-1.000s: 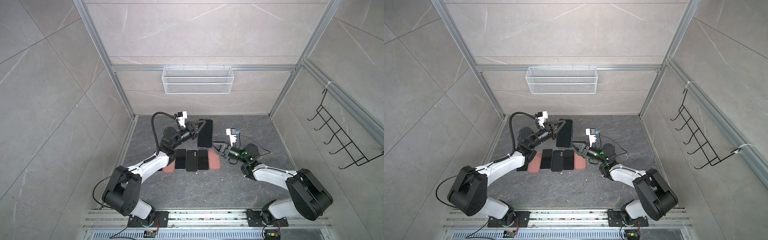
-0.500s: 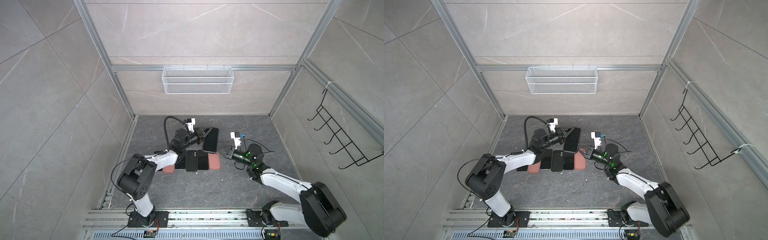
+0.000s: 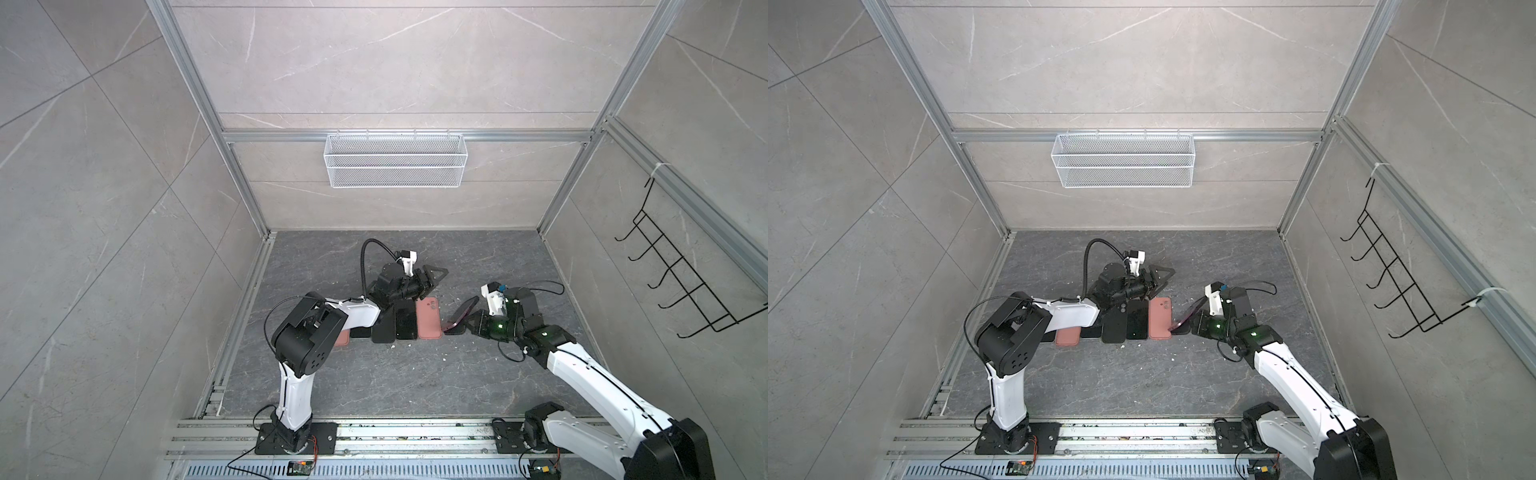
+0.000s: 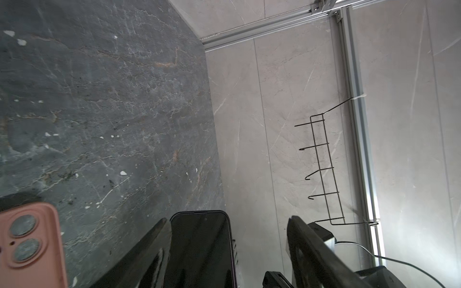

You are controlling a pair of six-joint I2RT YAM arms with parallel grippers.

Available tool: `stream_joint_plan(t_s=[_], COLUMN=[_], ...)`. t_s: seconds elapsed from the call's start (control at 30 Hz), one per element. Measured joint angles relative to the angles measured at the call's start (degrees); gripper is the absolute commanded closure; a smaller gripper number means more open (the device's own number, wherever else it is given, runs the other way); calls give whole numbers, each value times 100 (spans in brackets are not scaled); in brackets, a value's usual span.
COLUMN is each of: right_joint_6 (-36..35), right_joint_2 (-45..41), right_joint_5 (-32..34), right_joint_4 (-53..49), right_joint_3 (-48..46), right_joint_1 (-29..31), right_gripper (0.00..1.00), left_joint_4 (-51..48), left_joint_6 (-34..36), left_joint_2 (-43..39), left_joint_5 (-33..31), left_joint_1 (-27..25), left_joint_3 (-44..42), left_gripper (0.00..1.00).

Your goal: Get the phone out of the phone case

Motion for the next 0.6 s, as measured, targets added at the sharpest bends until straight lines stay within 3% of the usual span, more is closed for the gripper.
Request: stream_joint_plan(t_s=[0.17, 0.37, 0.6], right_joint_6=[-282, -505, -601], right_joint_2=[428, 820, 949], right_joint_5=[-7, -72, -179], right_joint_4=[-136, -162, -160], right_joint_3=[2, 90, 186], right_joint_1=[-160, -245, -262], right_gripper=[100, 100, 100], left_joint_4=[-1718, -4011, -5453], left_joint_6=[1381, 3335, 4559], left_joint_2=[-372, -887, -861], left_joint_5=[-46, -444, -1088], left_joint_1=[-210, -1021, -1624], left_joint_3=[74, 844, 1351], left_gripper=[25, 29, 41])
